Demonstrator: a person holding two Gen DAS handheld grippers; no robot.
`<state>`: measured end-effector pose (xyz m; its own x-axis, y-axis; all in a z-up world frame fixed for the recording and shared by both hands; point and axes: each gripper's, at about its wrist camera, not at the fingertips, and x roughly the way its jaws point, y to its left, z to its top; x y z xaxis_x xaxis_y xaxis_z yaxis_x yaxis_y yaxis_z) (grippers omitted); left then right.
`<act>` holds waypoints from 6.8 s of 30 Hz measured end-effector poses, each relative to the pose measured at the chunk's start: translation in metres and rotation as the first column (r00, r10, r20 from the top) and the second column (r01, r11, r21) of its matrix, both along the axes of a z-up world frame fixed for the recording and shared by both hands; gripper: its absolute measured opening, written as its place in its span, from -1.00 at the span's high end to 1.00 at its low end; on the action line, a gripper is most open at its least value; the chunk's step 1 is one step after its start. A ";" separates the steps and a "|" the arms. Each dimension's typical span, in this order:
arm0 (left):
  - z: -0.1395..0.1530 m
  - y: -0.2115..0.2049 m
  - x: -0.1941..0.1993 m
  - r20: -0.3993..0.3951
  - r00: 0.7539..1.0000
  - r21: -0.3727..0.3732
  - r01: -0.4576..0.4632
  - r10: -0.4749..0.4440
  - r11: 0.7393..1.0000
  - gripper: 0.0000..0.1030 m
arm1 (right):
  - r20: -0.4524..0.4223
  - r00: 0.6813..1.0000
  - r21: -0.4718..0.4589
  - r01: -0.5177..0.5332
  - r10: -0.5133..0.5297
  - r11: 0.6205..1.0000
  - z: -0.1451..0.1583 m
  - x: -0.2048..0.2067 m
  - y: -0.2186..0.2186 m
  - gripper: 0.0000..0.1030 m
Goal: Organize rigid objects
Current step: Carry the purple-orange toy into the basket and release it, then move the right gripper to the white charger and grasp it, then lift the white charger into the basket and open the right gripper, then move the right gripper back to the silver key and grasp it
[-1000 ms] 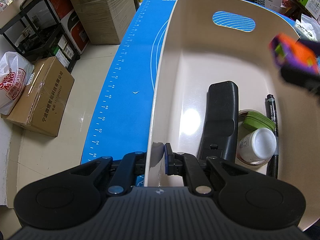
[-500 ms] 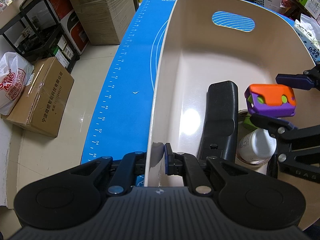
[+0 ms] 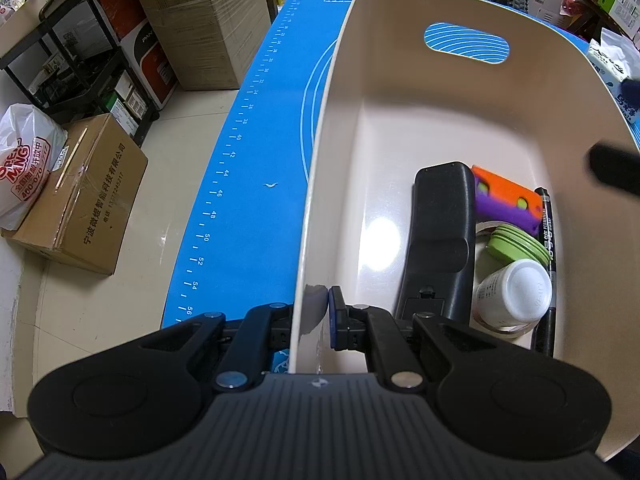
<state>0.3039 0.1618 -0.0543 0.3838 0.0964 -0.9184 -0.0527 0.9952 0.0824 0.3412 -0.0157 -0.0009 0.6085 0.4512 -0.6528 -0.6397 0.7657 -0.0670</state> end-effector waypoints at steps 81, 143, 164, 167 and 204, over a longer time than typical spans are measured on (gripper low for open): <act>-0.001 -0.008 -0.001 -0.006 1.000 0.052 0.014 -0.014 0.999 0.74 | -0.036 0.942 0.064 0.334 -0.333 0.940 -0.141 0.094 -0.096 -0.38; -0.001 -0.009 0.000 -0.007 1.000 0.073 0.005 -0.004 0.997 0.72 | 0.014 1.000 -0.057 0.000 0.001 0.998 -0.039 -0.015 0.002 0.16; -0.002 -0.012 0.001 -0.008 1.000 0.083 0.001 0.000 0.997 0.70 | -0.020 0.997 0.045 0.080 -0.079 0.996 -0.023 -0.028 -0.018 -0.31; -0.001 -0.013 0.001 -0.007 1.000 0.083 0.000 0.000 0.997 0.70 | -0.020 0.992 0.119 0.129 -0.128 0.985 -0.017 -0.029 -0.032 -0.31; 0.000 -0.014 -0.001 -0.005 1.000 0.101 -0.006 0.007 0.995 0.68 | -0.051 0.913 -0.042 0.404 -0.406 0.914 -0.107 0.006 -0.098 -0.52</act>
<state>0.3031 0.1478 -0.0544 0.3784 0.1911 -0.9057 -0.0583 0.9814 0.1828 0.3474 -0.1138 -0.1076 0.6956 0.1537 -0.7018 -0.2788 0.9581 -0.0665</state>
